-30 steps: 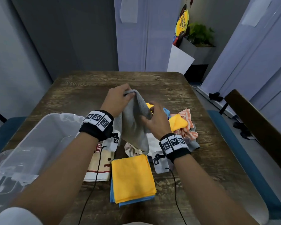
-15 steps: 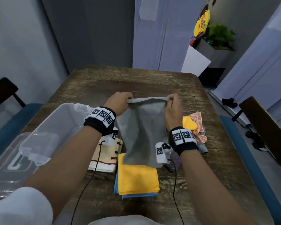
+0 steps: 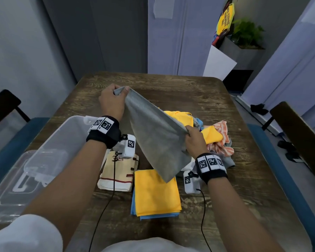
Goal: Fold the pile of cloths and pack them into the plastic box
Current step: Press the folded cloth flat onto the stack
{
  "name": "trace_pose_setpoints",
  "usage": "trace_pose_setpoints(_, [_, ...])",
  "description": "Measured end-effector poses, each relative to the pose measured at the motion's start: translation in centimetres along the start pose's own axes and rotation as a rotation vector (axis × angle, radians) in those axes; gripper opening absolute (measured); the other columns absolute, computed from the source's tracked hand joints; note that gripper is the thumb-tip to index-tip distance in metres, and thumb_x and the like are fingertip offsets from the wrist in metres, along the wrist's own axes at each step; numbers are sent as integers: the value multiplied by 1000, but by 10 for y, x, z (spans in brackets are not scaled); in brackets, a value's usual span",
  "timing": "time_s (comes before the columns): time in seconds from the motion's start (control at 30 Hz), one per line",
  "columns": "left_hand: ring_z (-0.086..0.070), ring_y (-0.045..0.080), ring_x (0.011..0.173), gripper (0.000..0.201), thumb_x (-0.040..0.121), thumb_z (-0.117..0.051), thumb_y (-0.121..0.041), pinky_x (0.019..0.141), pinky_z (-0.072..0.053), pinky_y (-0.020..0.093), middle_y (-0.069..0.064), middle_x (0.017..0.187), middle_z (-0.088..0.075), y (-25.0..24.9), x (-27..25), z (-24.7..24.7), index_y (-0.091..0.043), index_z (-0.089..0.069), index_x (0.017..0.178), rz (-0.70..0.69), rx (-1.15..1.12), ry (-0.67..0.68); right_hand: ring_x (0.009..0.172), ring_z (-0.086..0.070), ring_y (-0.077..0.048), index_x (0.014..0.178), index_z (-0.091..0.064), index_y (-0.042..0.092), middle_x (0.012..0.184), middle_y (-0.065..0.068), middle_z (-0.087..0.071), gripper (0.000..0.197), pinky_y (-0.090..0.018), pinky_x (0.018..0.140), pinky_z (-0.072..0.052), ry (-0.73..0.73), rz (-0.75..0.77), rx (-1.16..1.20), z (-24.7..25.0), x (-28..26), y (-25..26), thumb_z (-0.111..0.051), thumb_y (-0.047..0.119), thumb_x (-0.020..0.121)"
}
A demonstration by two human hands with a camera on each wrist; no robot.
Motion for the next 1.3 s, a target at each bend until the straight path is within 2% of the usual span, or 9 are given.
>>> trace_pose_setpoints(0.2, [-52, 6, 65, 27, 90, -71, -38, 63, -47, 19, -7, 72, -58, -20, 5, 9, -14, -62, 83, -20, -101, -144, 89, -59, -21, 103, -57, 16, 98, -2, -64, 21, -33, 69, -49, -17, -132, 140, 9, -6, -32, -45, 0, 95])
trace_pose_setpoints(0.3, [-48, 1, 69, 28, 91, -71, -37, 59, -40, 9, -12, 81, -52, -20, 6, 13, -15, -54, 94, 17, -66, -209, 78, -59, -19, 91, -56, 15, 86, -2, -63, 7, -35, 64, -47, -143, -220, 206, 27, -10, -47, -58, 11, 96])
trace_pose_setpoints(0.43, [-44, 14, 64, 28, 94, -68, -32, 53, -33, 19, 1, 77, -51, 14, -8, -36, -12, -50, 87, 82, 242, 103, 62, -45, -22, 69, -47, 11, 65, -6, -47, 38, -34, 56, -33, -72, -310, 87, 11, -15, -66, -63, 31, 97])
trace_pose_setpoints(0.6, [-44, 23, 62, 34, 91, -69, -26, 60, -36, 33, 11, 61, -52, 78, -64, -99, -2, -59, 69, 86, 343, 490, 65, -51, -11, 75, -55, 19, 72, 3, -51, 29, -19, 69, -54, 263, -426, -14, -41, -32, -85, -48, 16, 103])
trace_pose_setpoints(0.7, [-52, 25, 67, 29, 94, -64, -24, 60, -39, 32, 19, 74, -65, 85, -91, -111, 2, -66, 80, 76, 356, 589, 91, -63, -30, 99, -64, 4, 84, -5, -57, 18, -43, 95, -53, 348, -475, -8, -52, -43, -86, -50, 15, 102])
trace_pose_setpoints(0.8, [-50, 22, 68, 24, 94, -62, -20, 56, -35, 23, 11, 68, -59, 83, -104, -113, 0, -67, 81, 59, 340, 592, 80, -56, -31, 79, -51, 4, 75, -11, -46, 27, -52, 80, -57, 288, -463, 73, -53, -42, -88, -49, 18, 103])
trace_pose_setpoints(0.87, [-54, 18, 71, 13, 93, -64, -19, 59, -35, 26, 0, 72, -62, 82, -108, -109, -10, -71, 86, 68, 332, 532, 78, -55, -29, 77, -49, 5, 76, -10, -47, 29, -41, 67, -55, 190, -464, 56, -46, -42, -95, -50, 19, 103])
trace_pose_setpoints(1.0, [-59, 9, 75, 7, 90, -71, -21, 66, -44, 27, -7, 78, -64, 78, -122, -102, -17, -66, 89, 129, 205, 402, 83, -62, -27, 79, -61, 13, 79, -2, -62, 26, -38, 77, -51, 160, -466, 62, -43, -46, -98, -54, 23, 101])
trace_pose_setpoints(1.3, [-68, 11, 86, 11, 95, -66, -25, 81, -57, 36, -4, 89, -75, 62, -175, -153, -21, -76, 99, -49, 205, 724, 60, -68, -27, 97, -64, 5, 84, -20, -66, 12, -43, 66, -62, 233, -586, 498, -67, -52, -76, -53, 1, 99])
Point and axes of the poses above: each hand's wrist, its own x-axis towards the middle knuckle, its own z-axis out of the back of the hand, y = z × x, the point moved 10 cm from there along x, towards the middle knuckle
